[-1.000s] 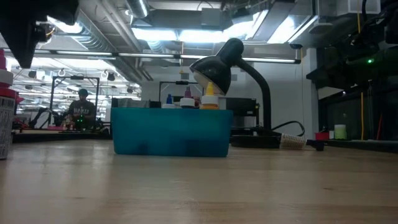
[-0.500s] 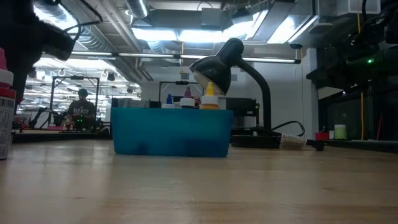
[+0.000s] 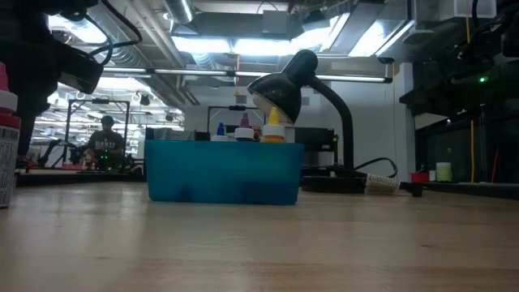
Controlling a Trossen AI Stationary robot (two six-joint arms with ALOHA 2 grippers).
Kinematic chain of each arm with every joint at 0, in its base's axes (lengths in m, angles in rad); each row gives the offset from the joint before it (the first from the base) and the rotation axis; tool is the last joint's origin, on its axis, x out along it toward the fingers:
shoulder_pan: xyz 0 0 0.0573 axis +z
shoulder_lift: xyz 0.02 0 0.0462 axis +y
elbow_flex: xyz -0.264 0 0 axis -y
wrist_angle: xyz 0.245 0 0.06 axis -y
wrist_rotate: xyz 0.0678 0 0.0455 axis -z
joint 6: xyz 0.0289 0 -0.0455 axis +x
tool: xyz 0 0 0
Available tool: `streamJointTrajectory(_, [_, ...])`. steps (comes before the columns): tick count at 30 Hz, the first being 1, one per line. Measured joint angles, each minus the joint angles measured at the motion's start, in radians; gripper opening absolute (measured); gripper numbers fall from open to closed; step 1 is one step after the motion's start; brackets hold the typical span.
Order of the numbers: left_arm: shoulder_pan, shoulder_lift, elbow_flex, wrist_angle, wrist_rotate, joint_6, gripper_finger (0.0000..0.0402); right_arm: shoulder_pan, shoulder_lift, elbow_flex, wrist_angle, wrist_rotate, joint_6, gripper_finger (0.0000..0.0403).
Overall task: Pick & Place food coloring
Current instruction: Put the small dark blue food coloring bottle into the blue bin
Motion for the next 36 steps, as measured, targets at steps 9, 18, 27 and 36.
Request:
streamJointTrajectory(9, [-0.027, 0.062, 0.0, 0.046, 0.039, -0.023, 0.0196, 0.0, 0.0, 0.0, 0.0, 0.0, 0.0, 0.0244])
streamJointTrajectory(18, [-0.053, 0.078, 0.0, 0.052, 0.062, -0.054, 0.0196, 0.0, 0.0, 0.0, 0.0, 0.0, 0.0, 0.0244])
streamJointTrajectory(27, [-0.053, 0.078, 0.0, 0.047, 0.044, -0.047, 0.0196, 0.0, 0.0, 0.0, 0.0, 0.0, 0.0, 0.0244])
streamJointTrajectory(36, [-0.053, 0.078, -0.035, 0.065, 0.043, -0.029, 0.0196, 0.0, 0.0, 0.0, 0.0, 0.0, 0.0, 0.0244])
